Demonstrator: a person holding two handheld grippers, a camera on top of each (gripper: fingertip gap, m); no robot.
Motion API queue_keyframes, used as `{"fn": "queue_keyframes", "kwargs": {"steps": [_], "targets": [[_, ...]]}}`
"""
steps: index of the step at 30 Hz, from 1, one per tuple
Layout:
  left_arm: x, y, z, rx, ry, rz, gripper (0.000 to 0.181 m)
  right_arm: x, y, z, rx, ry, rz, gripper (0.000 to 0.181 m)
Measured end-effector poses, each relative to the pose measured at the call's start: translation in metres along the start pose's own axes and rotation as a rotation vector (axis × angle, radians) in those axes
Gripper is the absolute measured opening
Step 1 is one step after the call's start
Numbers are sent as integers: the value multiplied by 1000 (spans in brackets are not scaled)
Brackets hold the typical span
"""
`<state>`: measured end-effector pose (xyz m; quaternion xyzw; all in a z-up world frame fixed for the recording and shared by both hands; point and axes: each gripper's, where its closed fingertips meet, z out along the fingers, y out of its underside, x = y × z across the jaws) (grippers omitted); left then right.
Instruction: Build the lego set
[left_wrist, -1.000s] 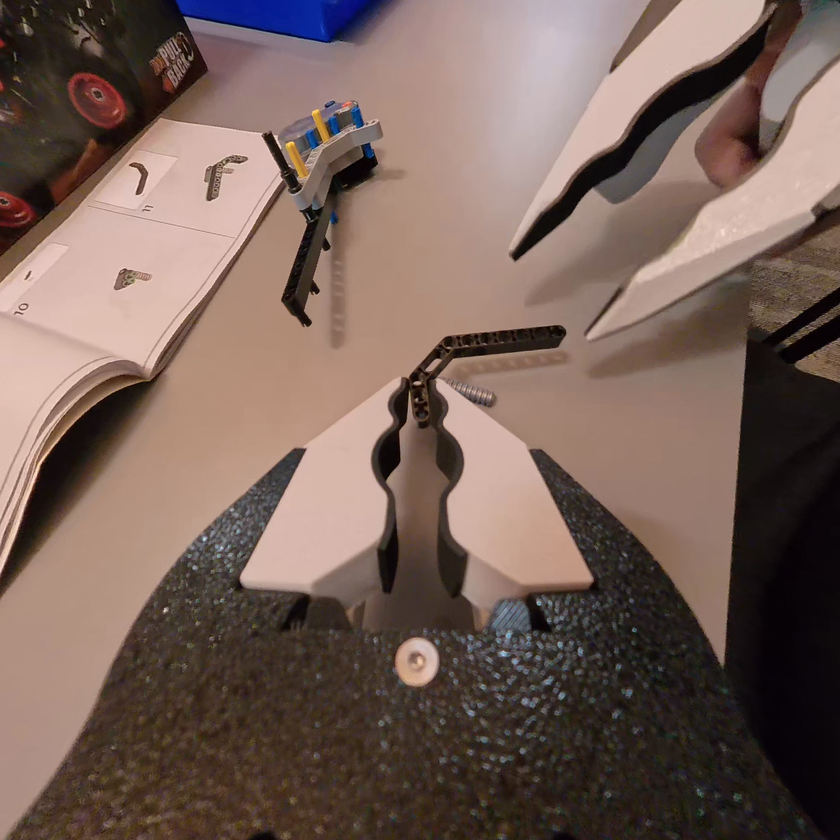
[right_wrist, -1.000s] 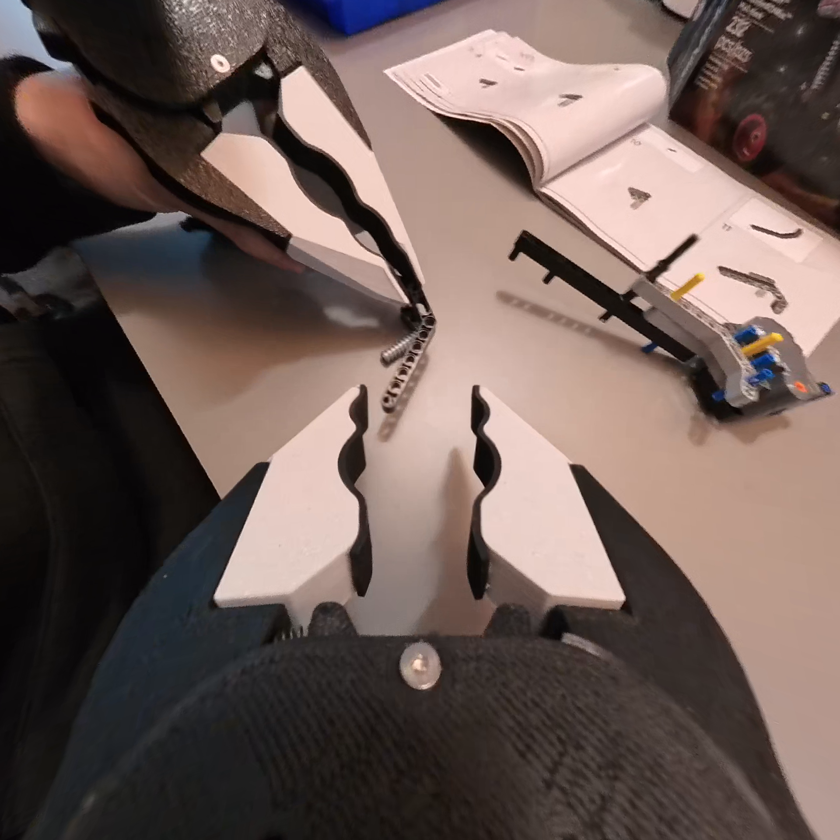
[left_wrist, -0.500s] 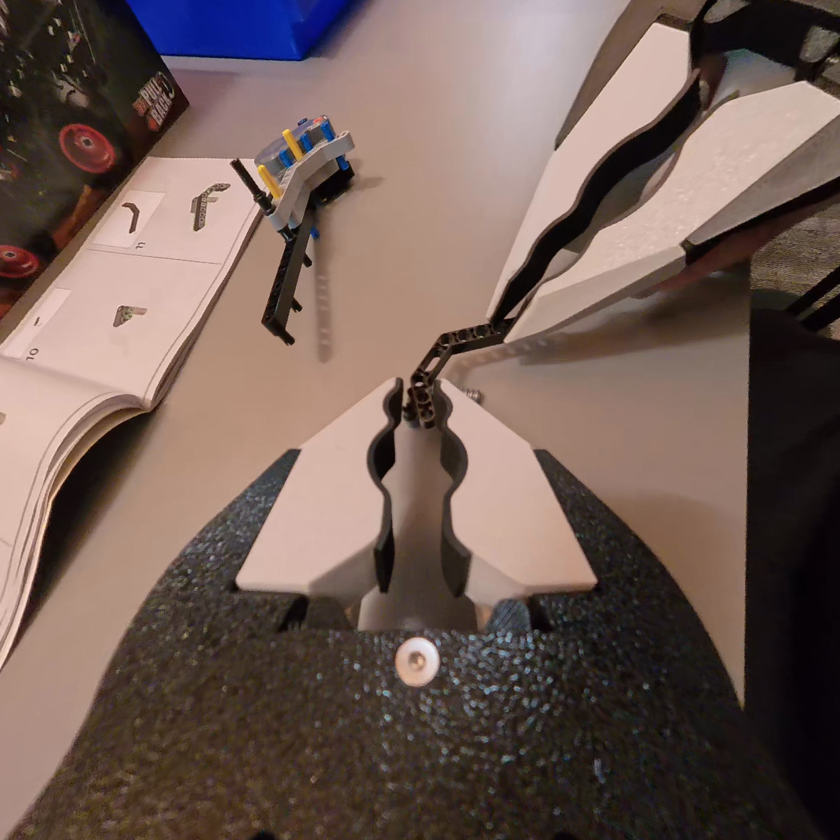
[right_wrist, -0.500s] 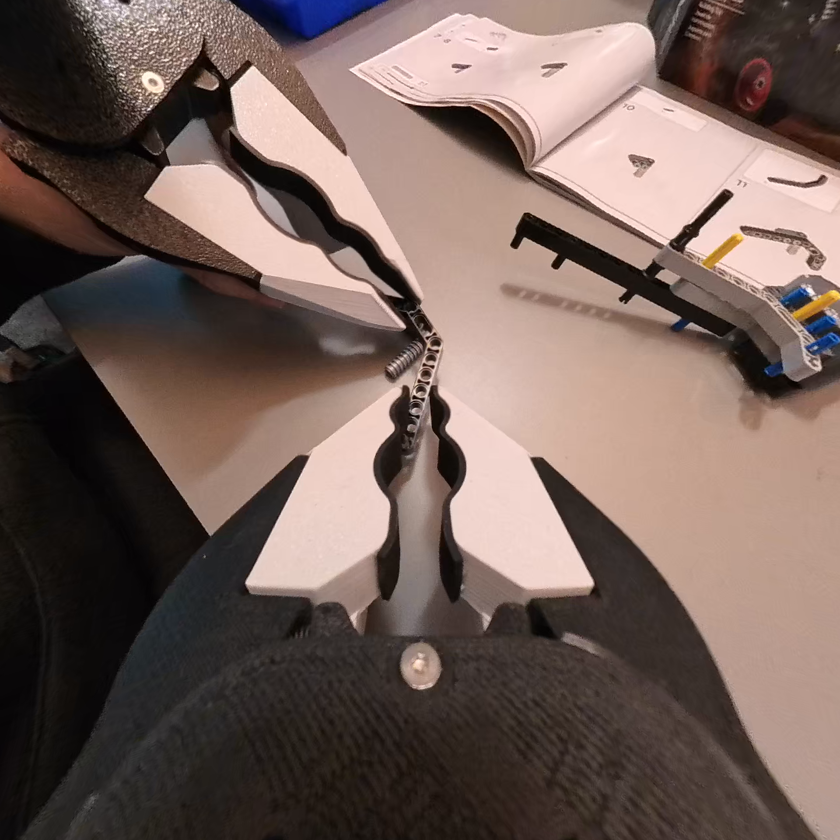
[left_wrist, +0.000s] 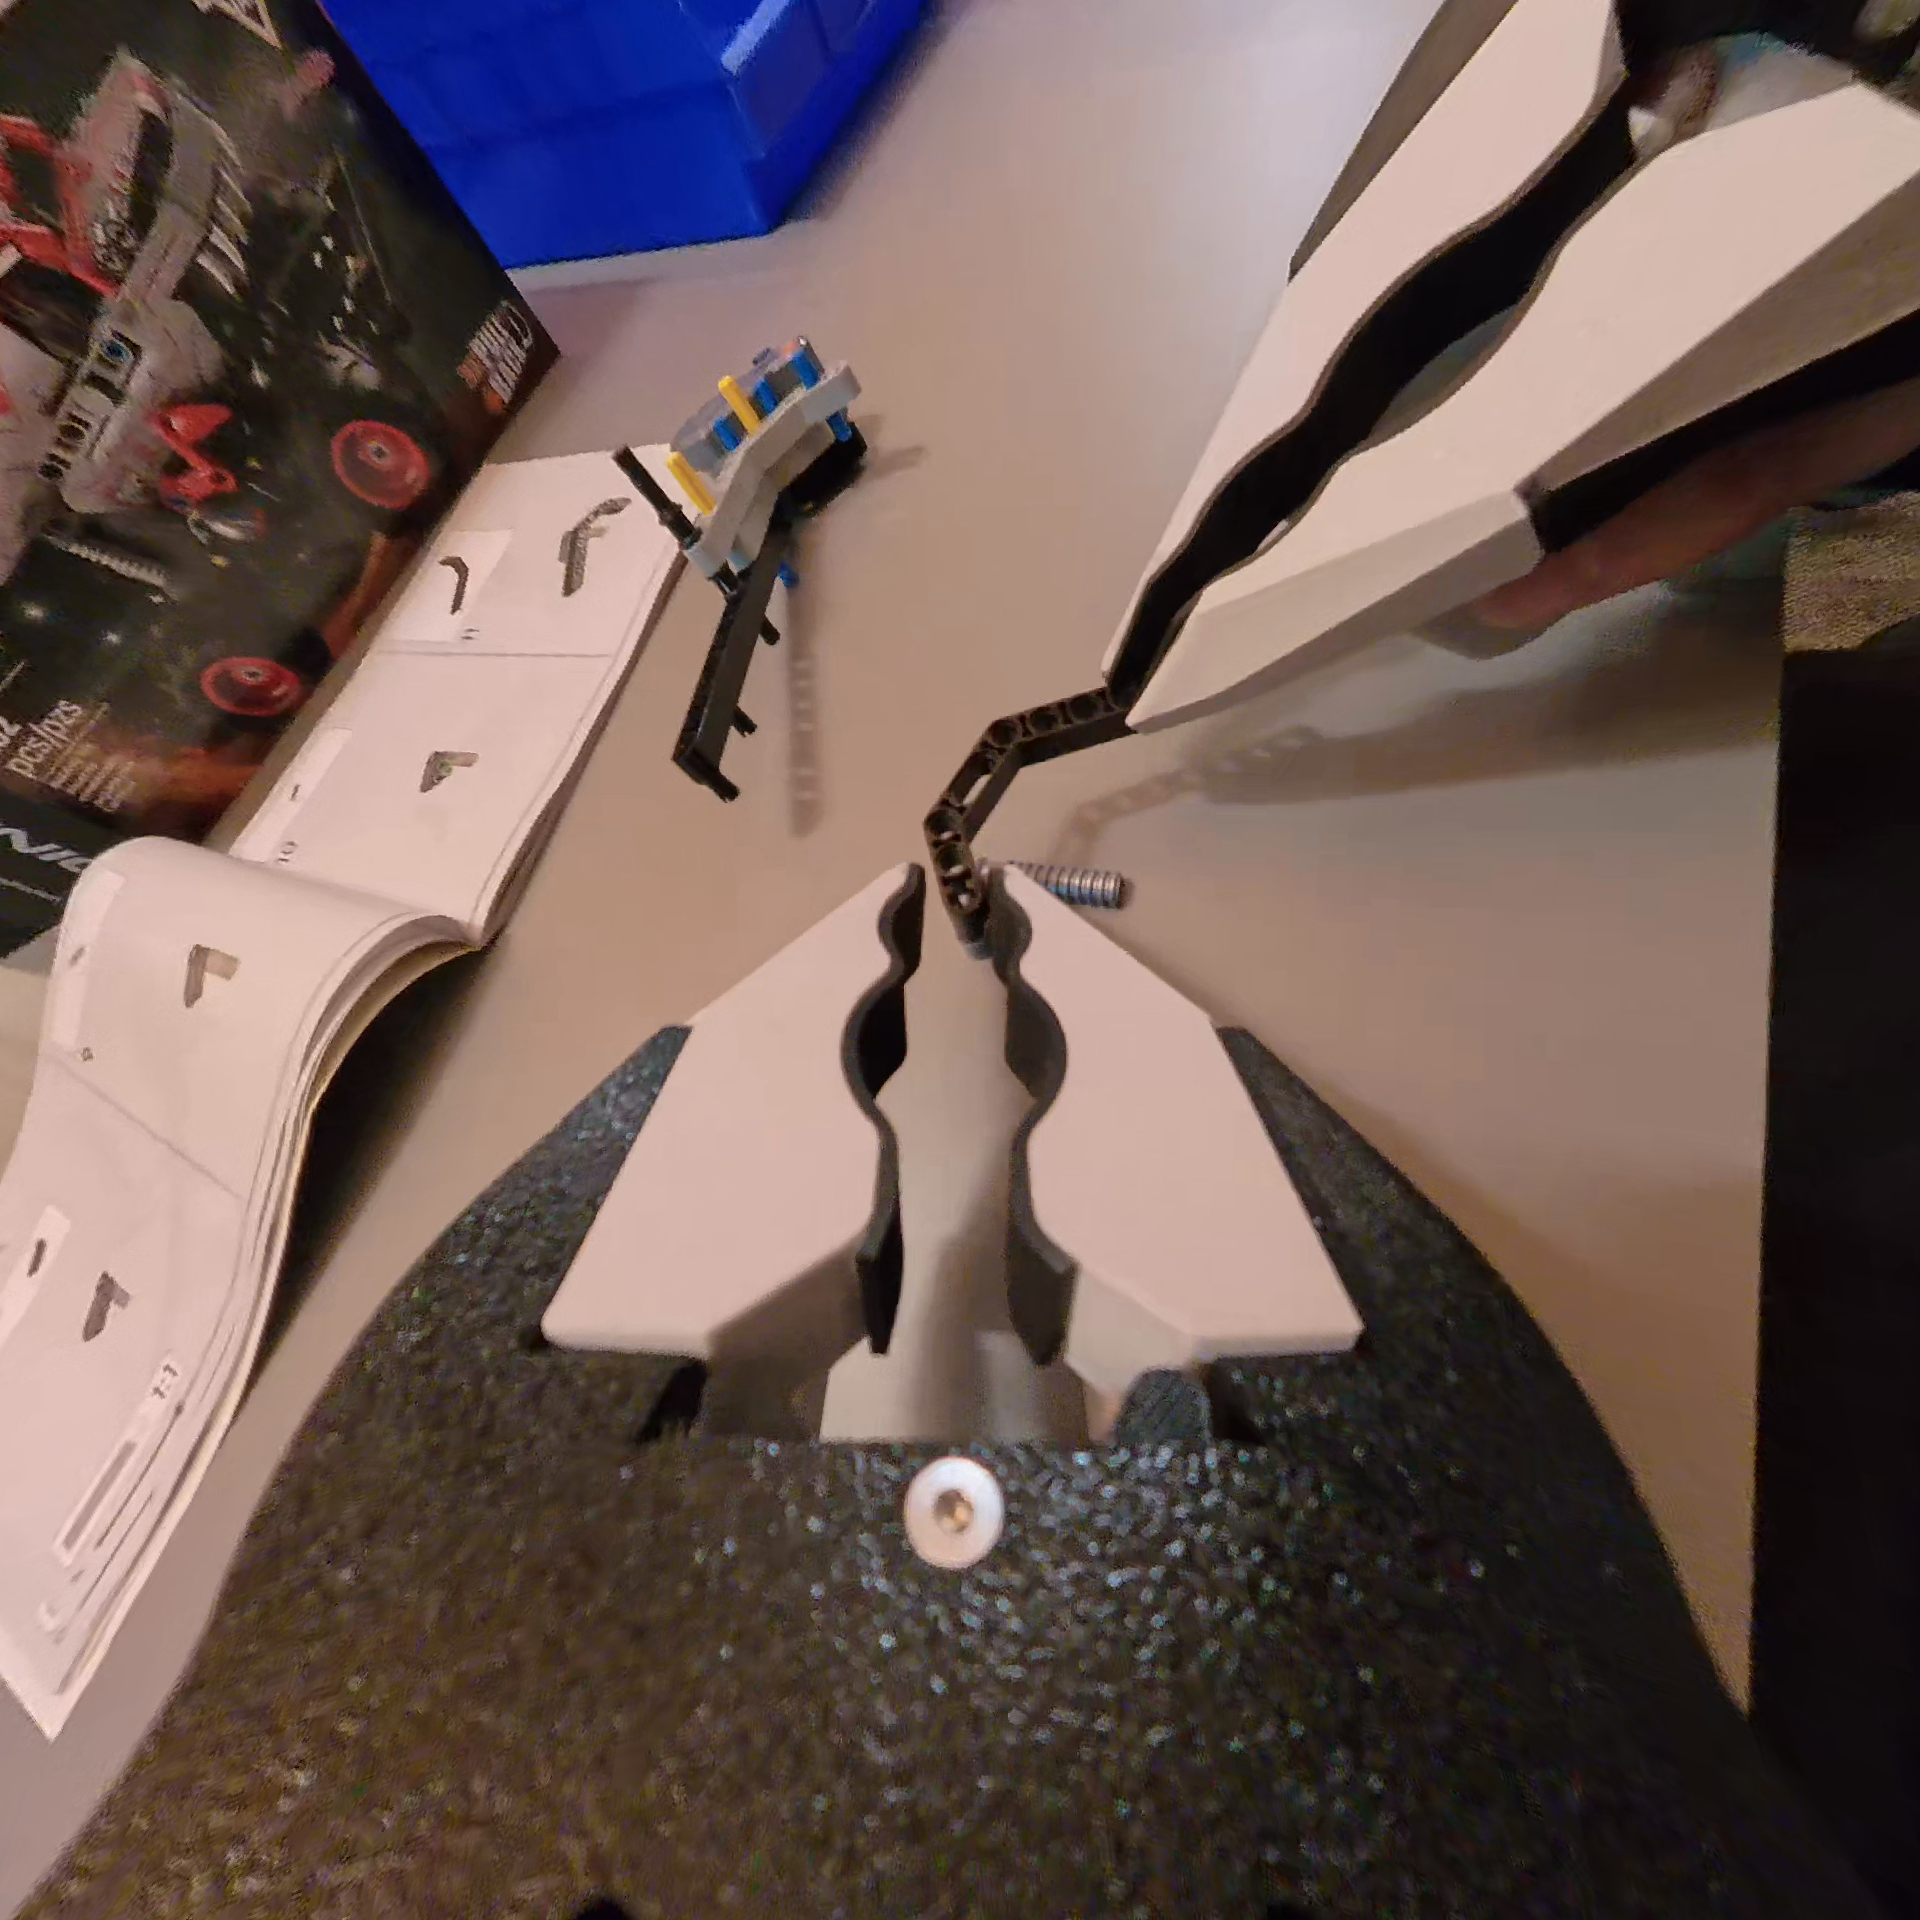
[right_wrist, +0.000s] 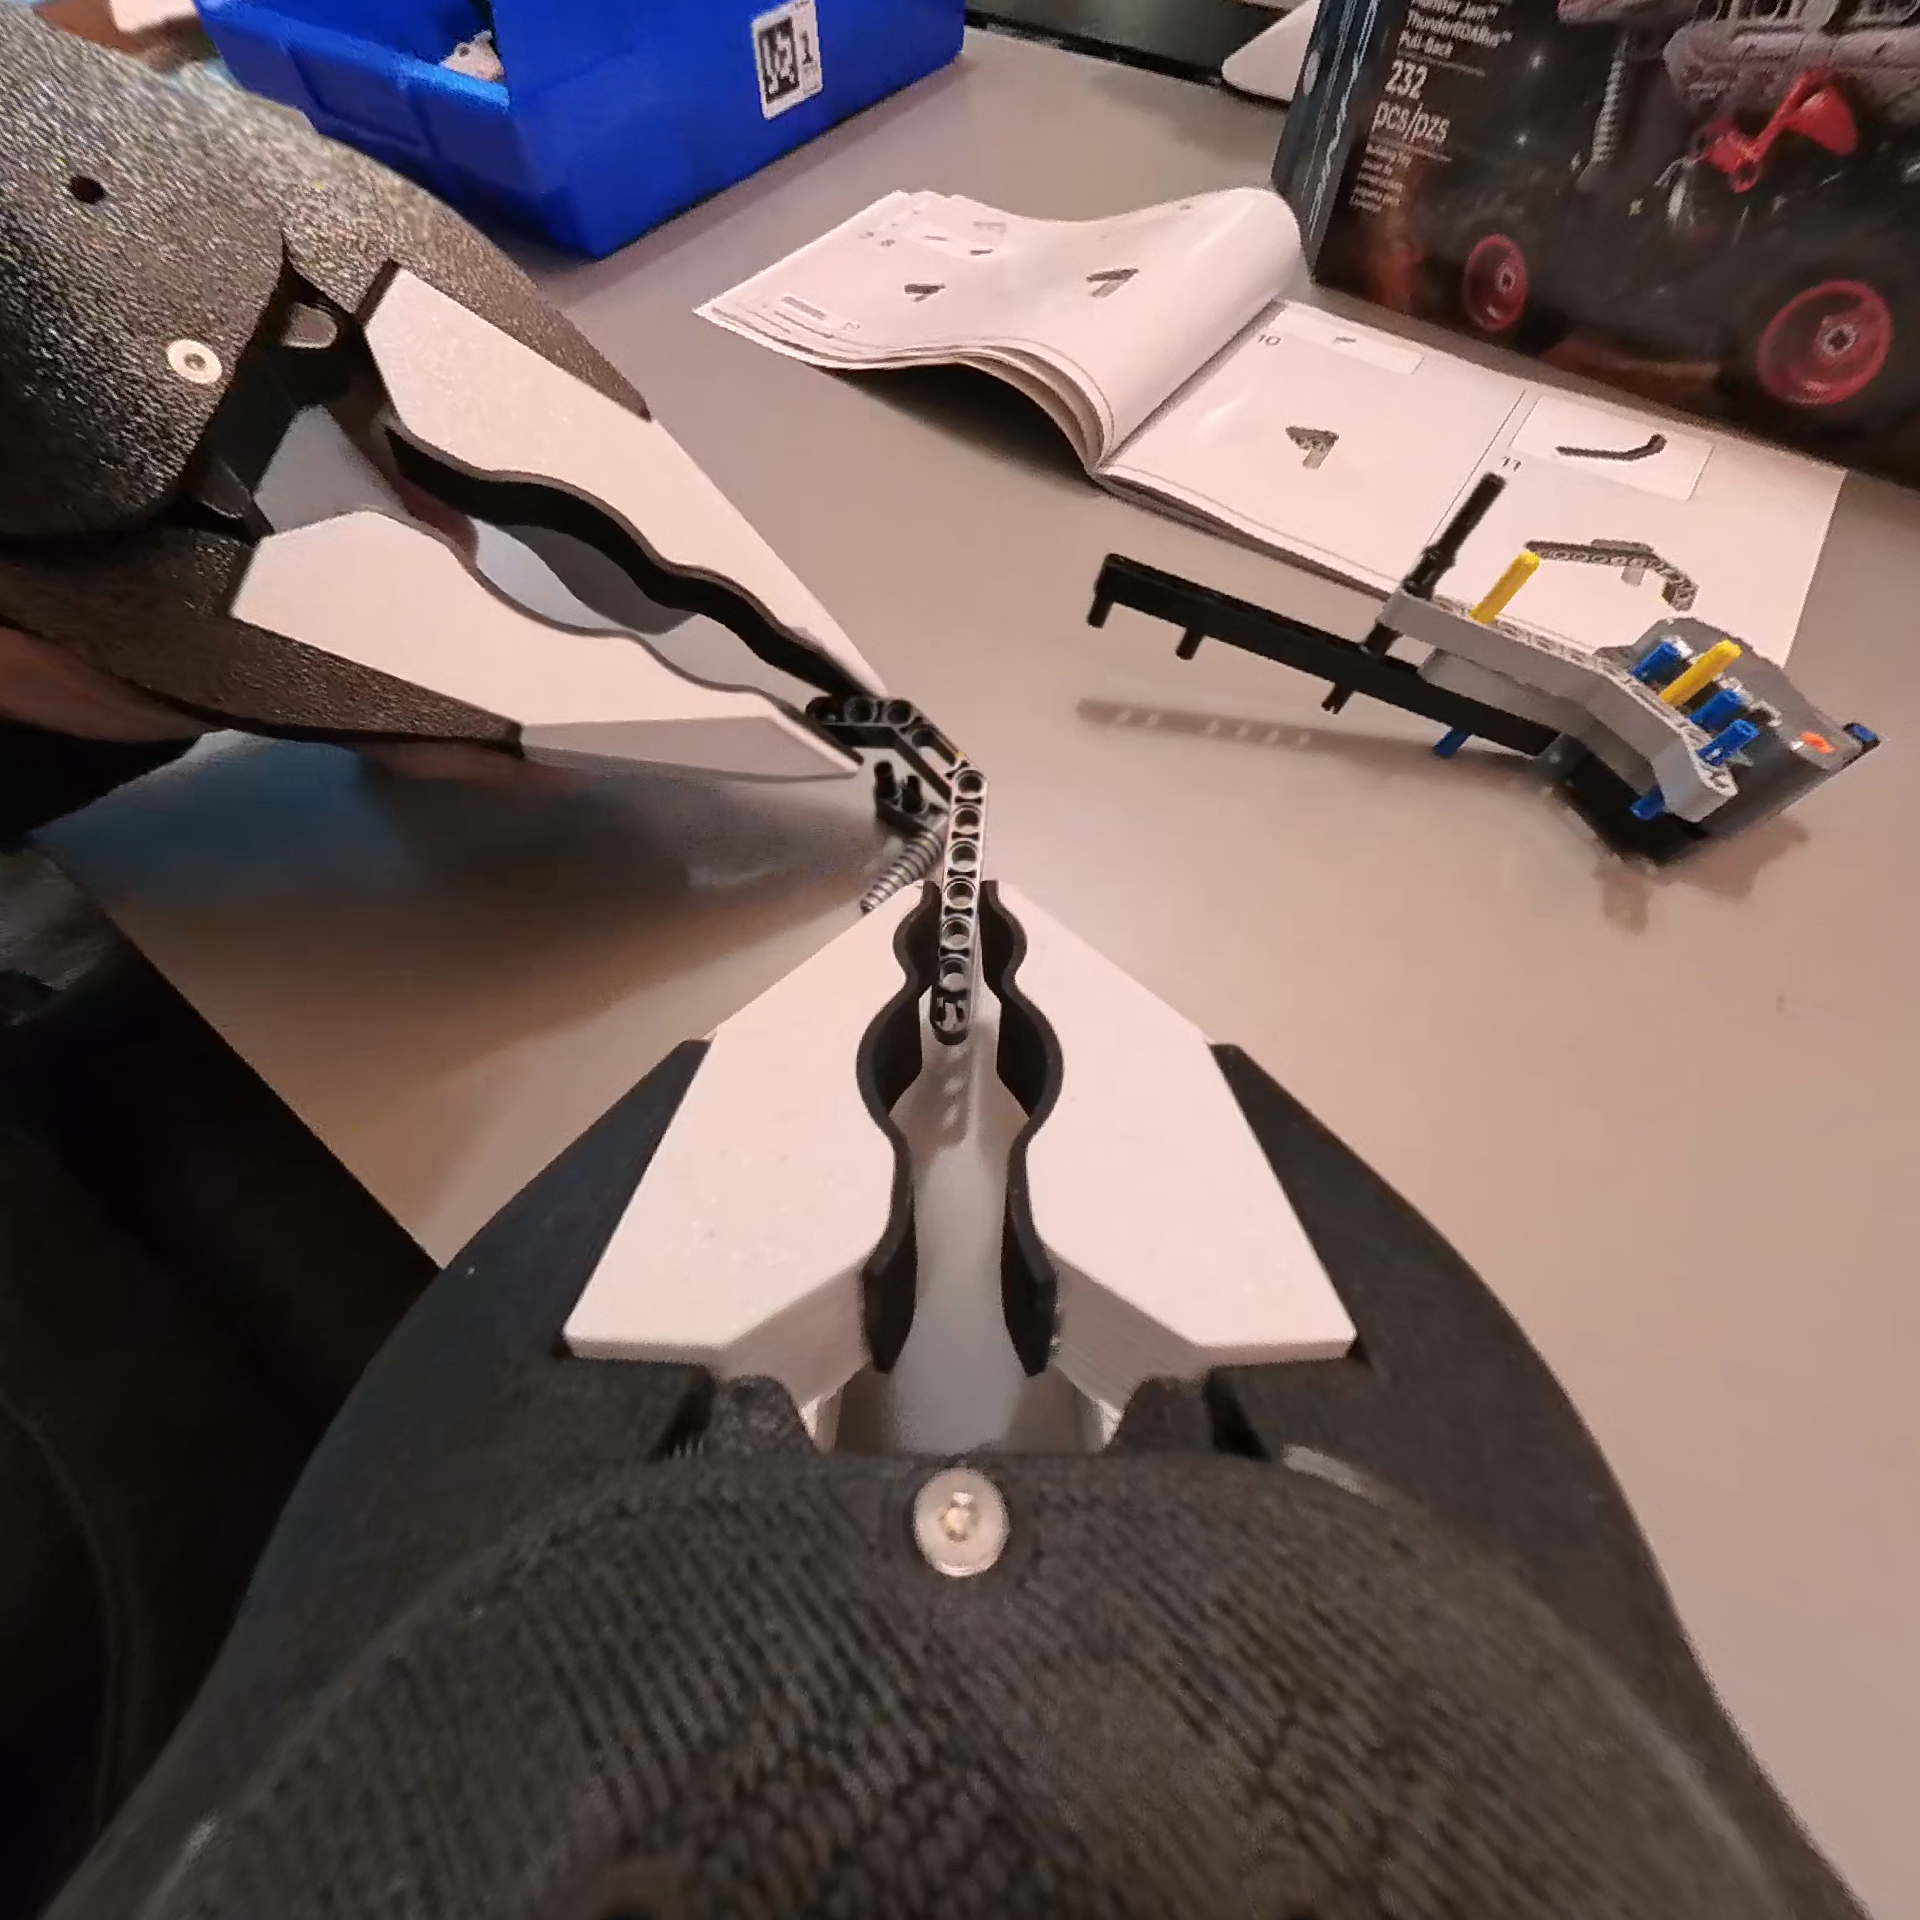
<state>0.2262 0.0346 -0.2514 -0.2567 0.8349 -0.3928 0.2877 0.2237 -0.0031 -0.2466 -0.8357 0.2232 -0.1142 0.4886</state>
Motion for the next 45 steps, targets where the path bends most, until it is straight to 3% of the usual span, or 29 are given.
{"fn": "queue_keyframes", "kwargs": {"steps": [3,7,10,13,21,27,31,36,42,45], "targets": [[0,-4,-3,17,10,-20,18,0,0,1,-2,14,-15,4],[0,-8,-5,35,23,-66,0,-5,-1,2,8,7,-14,4],[0,-3,-4,15,25,-60,0,-8,-4,2,22,11,-17,5],[4,-4,-4,21,46,-77,21,-5,-7,1,36,35,-27,4],[-3,-1,-3,9,-25,-54,18,-7,-15,-2,84,14,-62,4],[0,-10,-14,48,18,-44,39,-16,-21,-2,127,-76,-240,5],[-1,-18,-30,70,71,-38,38,-13,-26,-1,134,-151,-405,4],[-9,-14,-35,51,77,-66,36,-23,-44,-2,264,-346,-442,4],[-6,-6,-28,36,89,-91,36,-25,-35,5,236,-404,-495,5],[-5,-8,-27,56,112,-120,35,-12,-35,4,220,-349,-495,5]]}}
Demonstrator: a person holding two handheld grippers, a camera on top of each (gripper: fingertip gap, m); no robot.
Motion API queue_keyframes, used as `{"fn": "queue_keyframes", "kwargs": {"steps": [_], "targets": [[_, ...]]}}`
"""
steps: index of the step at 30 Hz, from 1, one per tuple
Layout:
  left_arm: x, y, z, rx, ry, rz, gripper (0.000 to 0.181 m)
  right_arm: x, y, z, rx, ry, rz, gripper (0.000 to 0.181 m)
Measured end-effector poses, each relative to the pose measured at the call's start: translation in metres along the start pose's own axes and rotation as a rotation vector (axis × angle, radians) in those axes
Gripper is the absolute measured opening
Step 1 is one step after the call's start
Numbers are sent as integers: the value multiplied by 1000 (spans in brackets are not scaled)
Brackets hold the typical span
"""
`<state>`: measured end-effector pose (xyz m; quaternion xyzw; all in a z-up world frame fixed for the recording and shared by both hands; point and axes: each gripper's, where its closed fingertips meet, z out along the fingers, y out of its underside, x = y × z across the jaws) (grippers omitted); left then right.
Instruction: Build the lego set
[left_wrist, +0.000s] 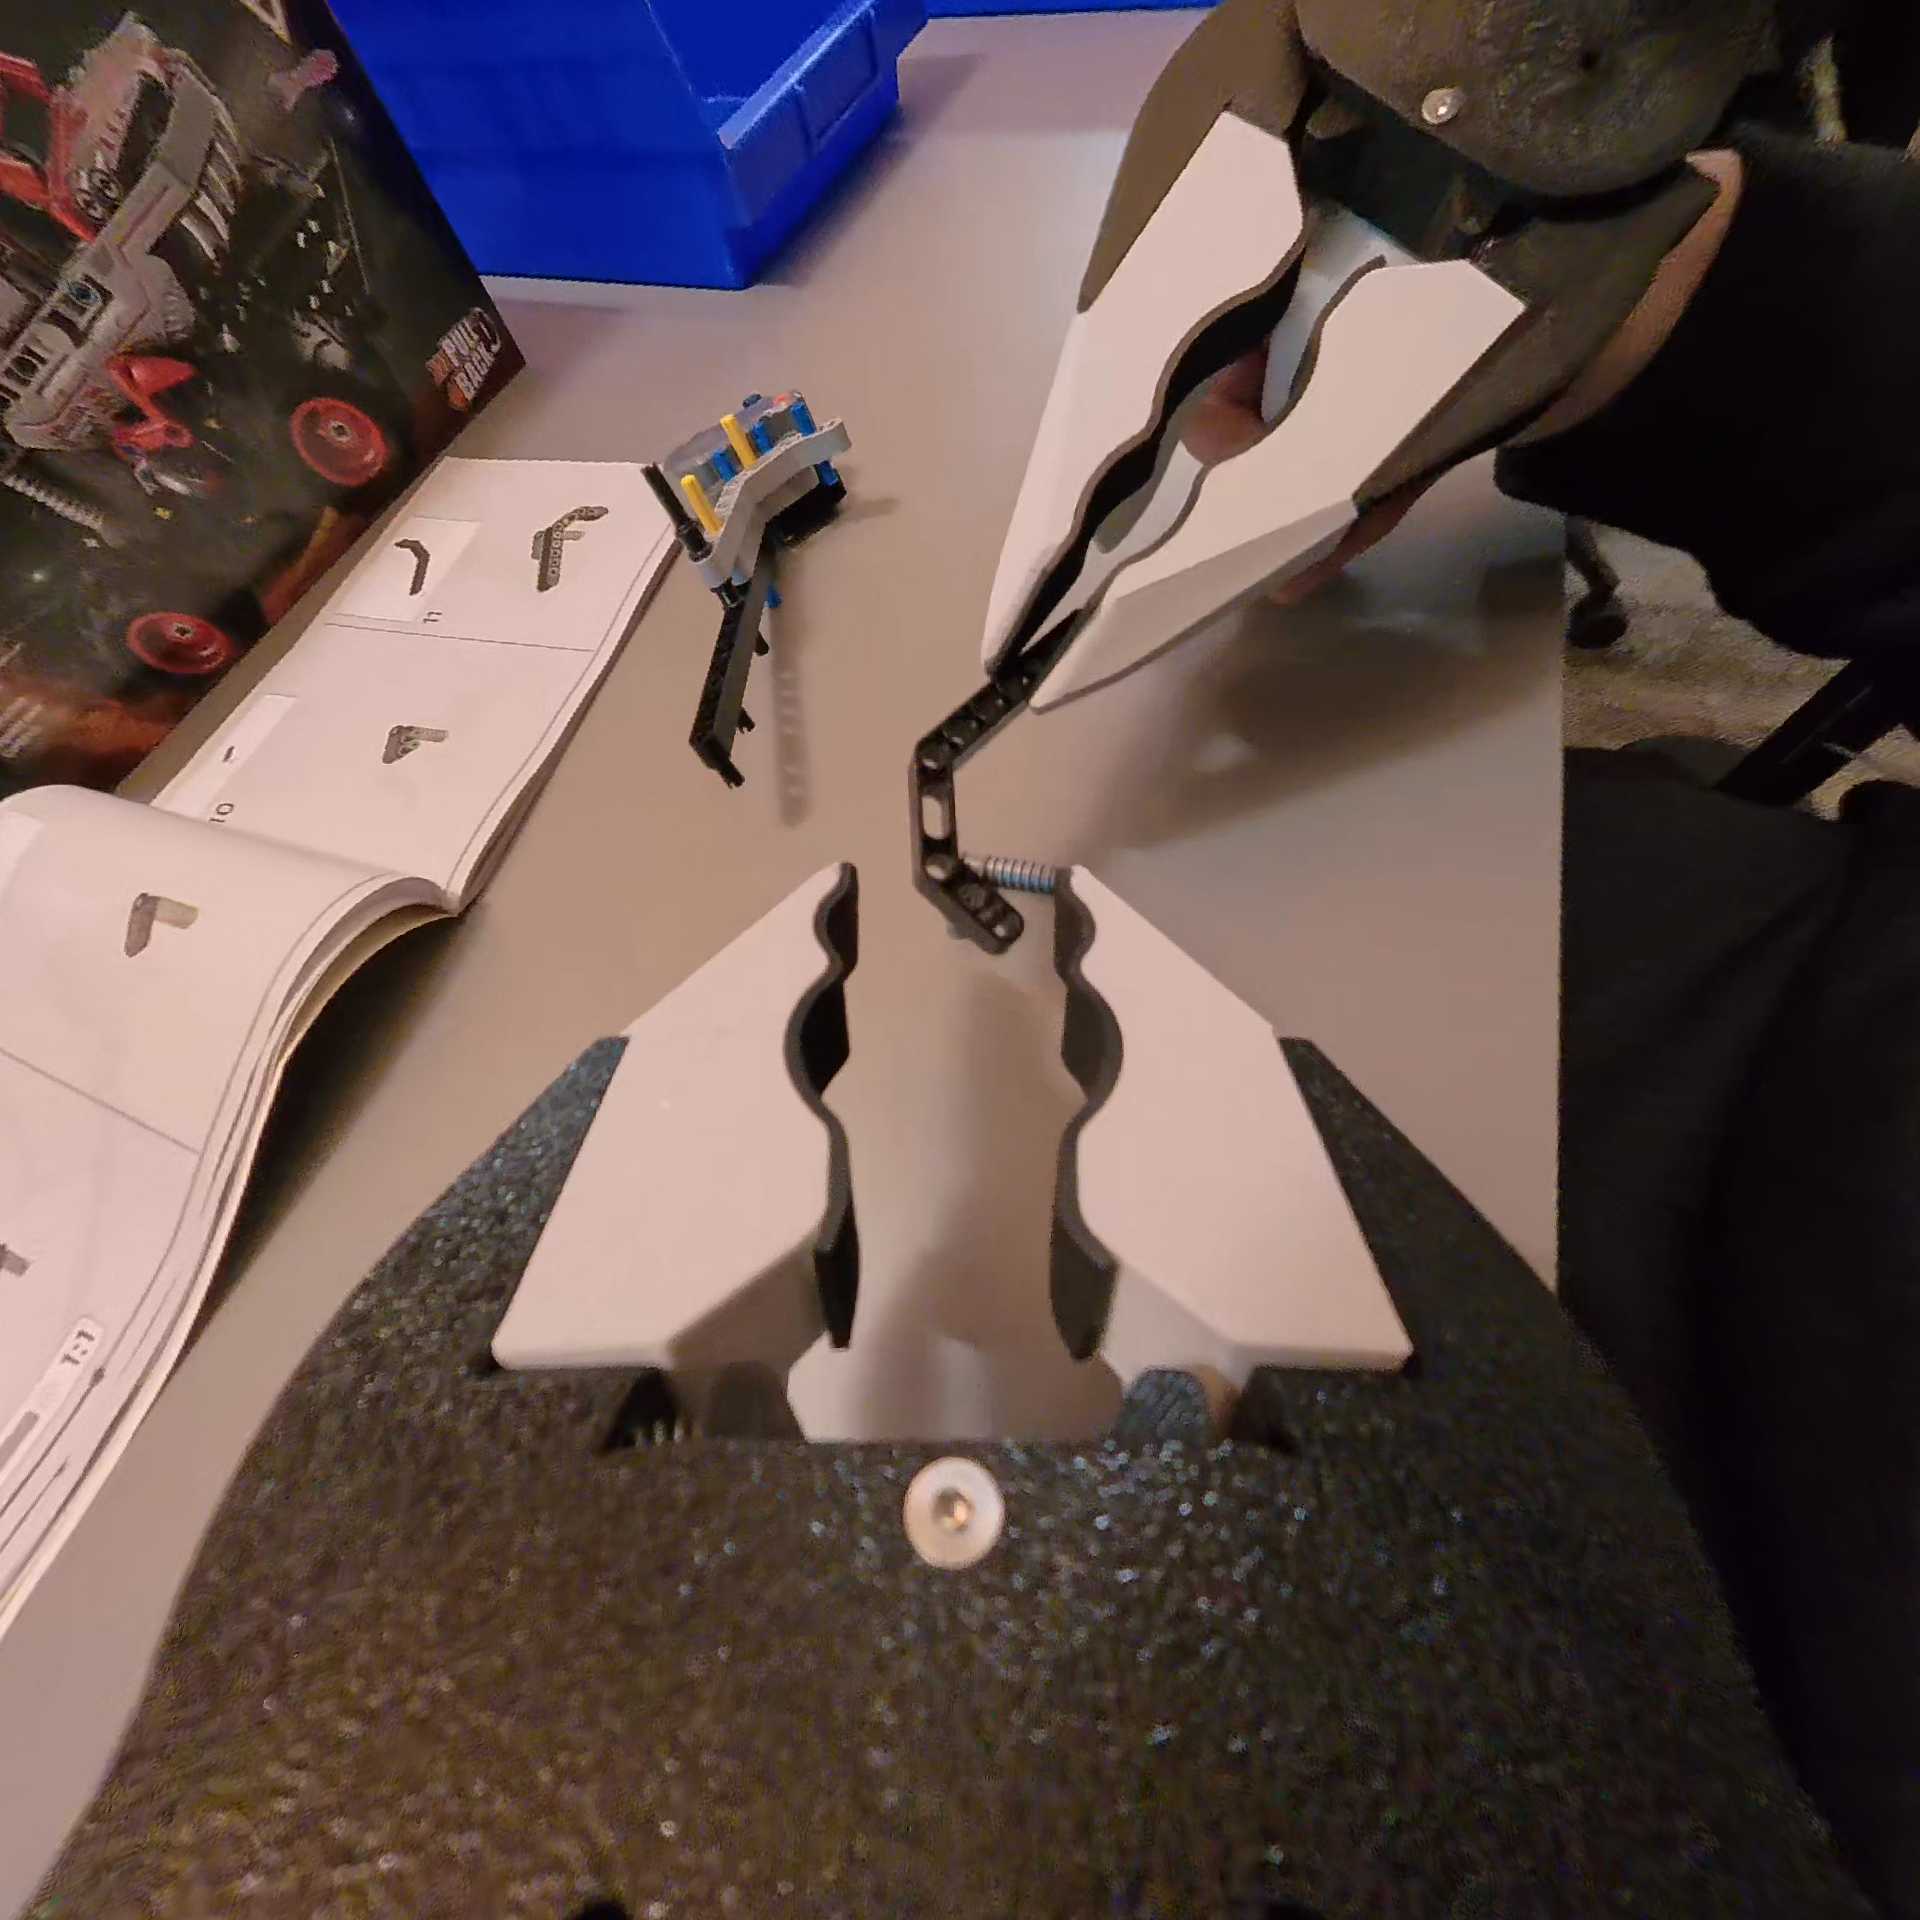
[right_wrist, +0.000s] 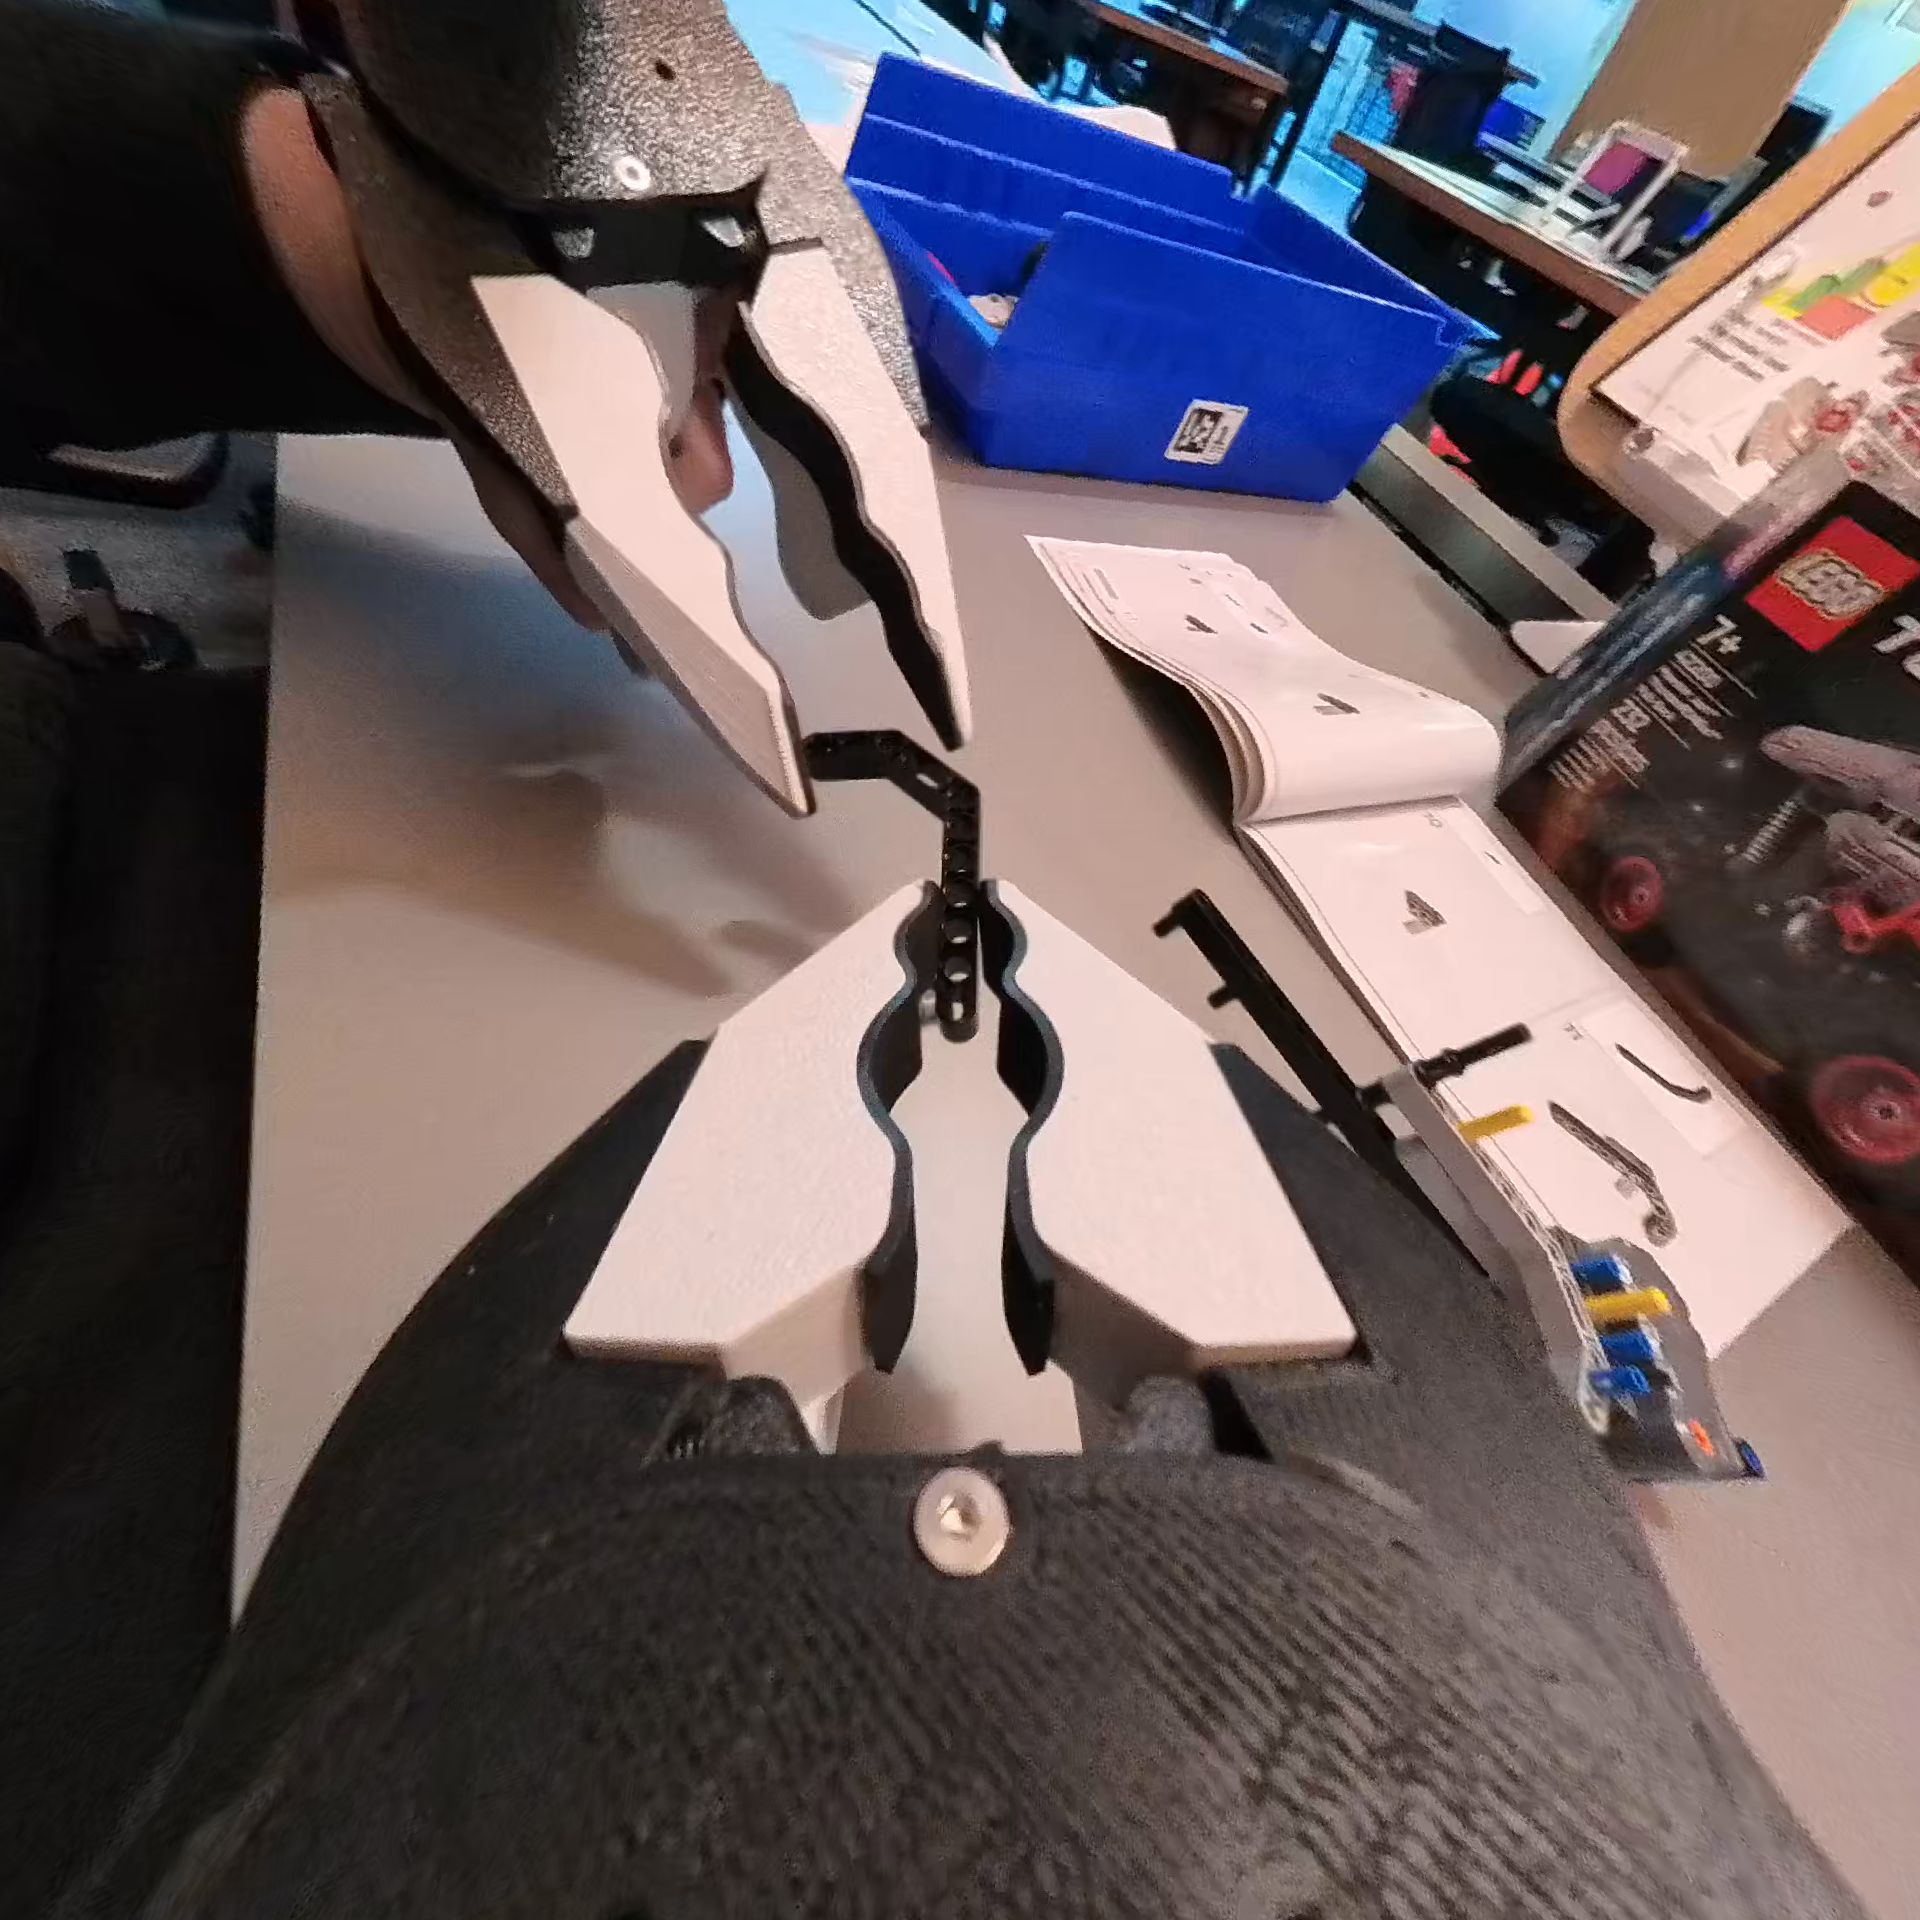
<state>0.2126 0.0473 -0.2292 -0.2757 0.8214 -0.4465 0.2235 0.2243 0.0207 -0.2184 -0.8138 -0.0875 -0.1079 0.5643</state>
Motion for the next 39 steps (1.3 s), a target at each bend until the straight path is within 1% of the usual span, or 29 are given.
{"fn": "queue_keyframes", "kwargs": {"steps": [5,7,10,13,15,18,22,26,28,29,31,32,35,36,39], "targets": [[-1,-11,-1,37,75,-102,35,4,-8,-11,50,36,-45,5],[3,-14,-1,50,170,-203,38,3,-14,-16,86,45,-85,5],[12,-27,-6,97,366,-411,44,2,-23,-22,143,60,-128,5],[17,-39,-8,135,507,-571,36,-2,-29,-24,173,48,-149,4],[21,-42,-8,139,552,-592,28,-2,-30,-24,160,63,-184,4],[19,-40,-3,134,506,-542,8,-5,-29,-23,140,57,-207,5],[19,-41,-2,133,468,-454,7,-3,-30,-25,155,61,-197,5],[14,-42,-1,127,366,-270,7,-2,-28,-26,161,60,-170,6],[7,-43,-2,128,269,-146,7,0,-25,-29,150,56,-128,18],[2,-45,-3,134,210,-73,7,4,-23,-32,143,61,-93,21],[-9,-46,-6,133,59,109,7,17,-17,-37,117,93,38,27],[-13,-47,-7,130,-16,228,7,23,-14,-38,101,101,126,30],[-17,-48,-12,105,-244,662,7,27,-9,-40,84,63,374,38],[-16,-49,-13,92,-306,778,7,26,-8,-39,81,41,444,39],[-14,-50,-14,67,-436,986,7,23,-3,-35,66,-10,642,37]]}}
